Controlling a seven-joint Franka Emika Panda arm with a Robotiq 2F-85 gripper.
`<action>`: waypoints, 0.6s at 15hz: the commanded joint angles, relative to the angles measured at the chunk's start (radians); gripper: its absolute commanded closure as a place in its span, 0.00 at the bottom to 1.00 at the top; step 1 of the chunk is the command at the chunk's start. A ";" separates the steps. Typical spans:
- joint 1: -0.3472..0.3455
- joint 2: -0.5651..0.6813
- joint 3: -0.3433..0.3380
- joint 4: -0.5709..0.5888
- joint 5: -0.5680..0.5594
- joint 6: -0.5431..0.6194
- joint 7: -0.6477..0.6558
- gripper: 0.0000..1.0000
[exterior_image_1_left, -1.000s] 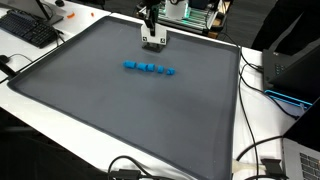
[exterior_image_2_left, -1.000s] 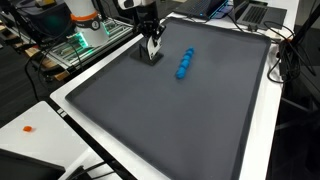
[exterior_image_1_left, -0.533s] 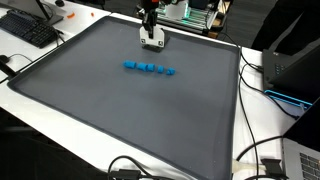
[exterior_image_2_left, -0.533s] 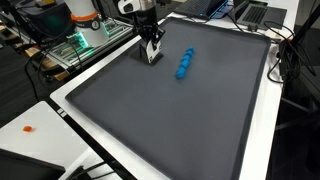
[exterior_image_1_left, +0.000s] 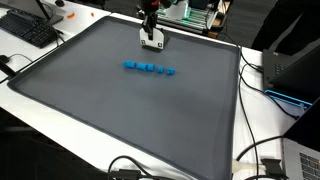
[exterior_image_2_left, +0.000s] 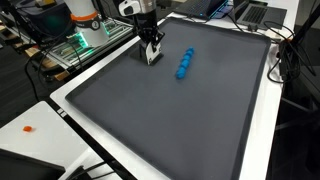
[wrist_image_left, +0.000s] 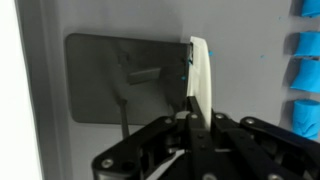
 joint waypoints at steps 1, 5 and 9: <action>-0.005 -0.008 -0.008 -0.004 -0.020 -0.019 0.024 0.99; -0.005 -0.032 -0.011 0.001 -0.012 -0.025 0.017 0.99; -0.006 -0.015 -0.006 0.018 -0.026 -0.008 0.030 0.99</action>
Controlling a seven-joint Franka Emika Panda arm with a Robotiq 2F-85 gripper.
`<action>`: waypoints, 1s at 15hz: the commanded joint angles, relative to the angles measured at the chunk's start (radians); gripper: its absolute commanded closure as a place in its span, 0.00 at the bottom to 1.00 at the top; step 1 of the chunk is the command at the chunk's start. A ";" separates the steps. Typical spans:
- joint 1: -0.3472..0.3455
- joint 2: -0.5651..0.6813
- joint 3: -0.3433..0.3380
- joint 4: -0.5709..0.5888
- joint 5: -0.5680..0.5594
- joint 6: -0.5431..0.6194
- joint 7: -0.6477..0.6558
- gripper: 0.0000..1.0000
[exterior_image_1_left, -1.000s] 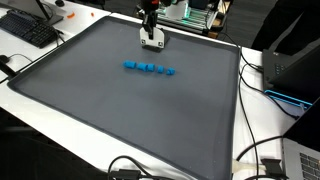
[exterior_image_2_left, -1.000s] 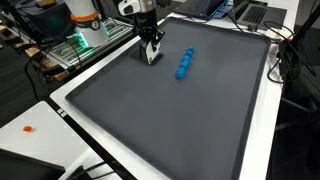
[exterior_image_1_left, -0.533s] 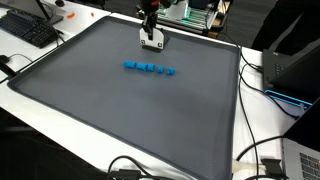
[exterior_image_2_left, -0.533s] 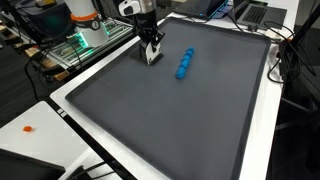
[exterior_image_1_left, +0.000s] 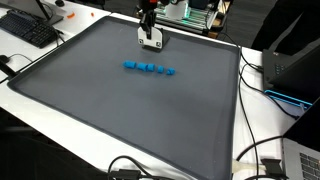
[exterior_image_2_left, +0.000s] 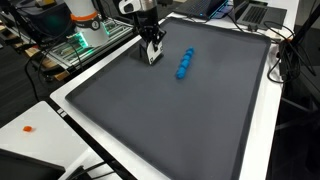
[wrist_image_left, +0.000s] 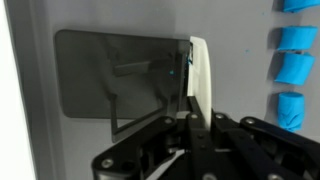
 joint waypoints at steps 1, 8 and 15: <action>-0.007 0.007 0.003 0.005 -0.034 -0.001 0.038 0.99; -0.002 0.031 -0.003 0.007 -0.031 0.006 0.060 0.99; 0.004 0.050 -0.005 0.007 -0.017 0.024 0.058 0.99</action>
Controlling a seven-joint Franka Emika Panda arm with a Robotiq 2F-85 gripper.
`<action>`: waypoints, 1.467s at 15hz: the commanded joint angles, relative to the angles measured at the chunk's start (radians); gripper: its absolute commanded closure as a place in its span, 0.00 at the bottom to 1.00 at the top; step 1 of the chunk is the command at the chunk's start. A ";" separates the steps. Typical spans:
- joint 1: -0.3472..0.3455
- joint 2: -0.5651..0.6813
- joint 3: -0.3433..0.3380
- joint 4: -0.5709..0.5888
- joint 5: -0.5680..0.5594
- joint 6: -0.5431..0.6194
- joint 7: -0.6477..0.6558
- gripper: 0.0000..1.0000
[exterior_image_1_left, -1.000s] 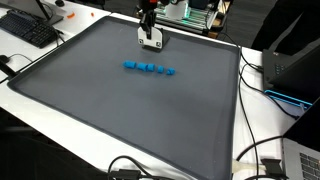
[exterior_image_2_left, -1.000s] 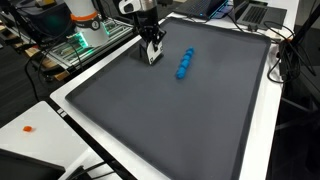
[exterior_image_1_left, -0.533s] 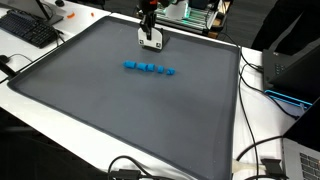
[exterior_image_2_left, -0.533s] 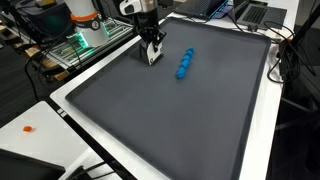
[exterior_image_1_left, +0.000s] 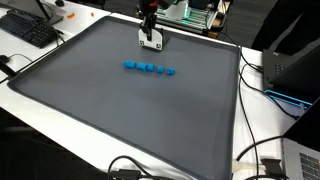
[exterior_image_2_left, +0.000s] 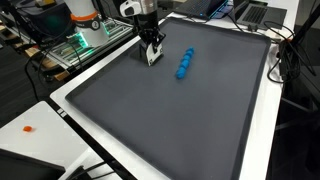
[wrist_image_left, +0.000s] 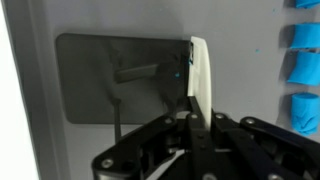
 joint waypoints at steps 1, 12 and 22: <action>0.005 0.019 -0.005 0.002 0.002 0.023 0.014 0.99; 0.001 0.026 -0.011 0.012 -0.032 -0.052 0.023 0.70; 0.004 -0.079 -0.008 0.087 -0.131 -0.261 0.008 0.00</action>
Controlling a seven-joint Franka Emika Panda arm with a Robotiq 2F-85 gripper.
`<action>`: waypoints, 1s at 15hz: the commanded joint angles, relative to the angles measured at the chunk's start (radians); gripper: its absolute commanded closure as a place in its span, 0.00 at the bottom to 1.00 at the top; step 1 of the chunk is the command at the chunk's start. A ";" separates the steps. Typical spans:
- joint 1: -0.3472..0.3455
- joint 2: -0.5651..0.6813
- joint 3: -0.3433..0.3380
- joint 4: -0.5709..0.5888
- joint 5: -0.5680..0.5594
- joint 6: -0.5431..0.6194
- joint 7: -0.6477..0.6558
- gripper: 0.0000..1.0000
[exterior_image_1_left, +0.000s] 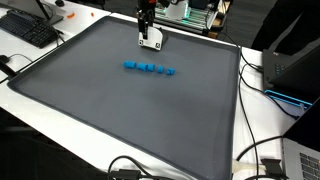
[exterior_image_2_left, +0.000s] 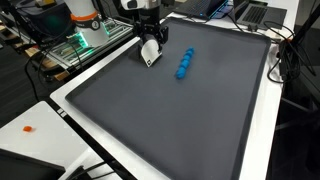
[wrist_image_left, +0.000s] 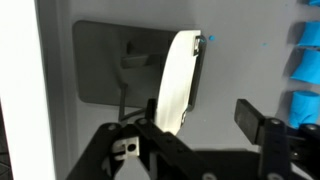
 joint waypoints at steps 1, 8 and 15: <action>0.002 -0.056 0.009 0.032 0.002 -0.124 -0.029 0.00; 0.002 -0.096 0.030 0.102 -0.066 -0.202 -0.164 0.00; 0.023 -0.114 0.045 0.162 -0.052 -0.182 -0.521 0.00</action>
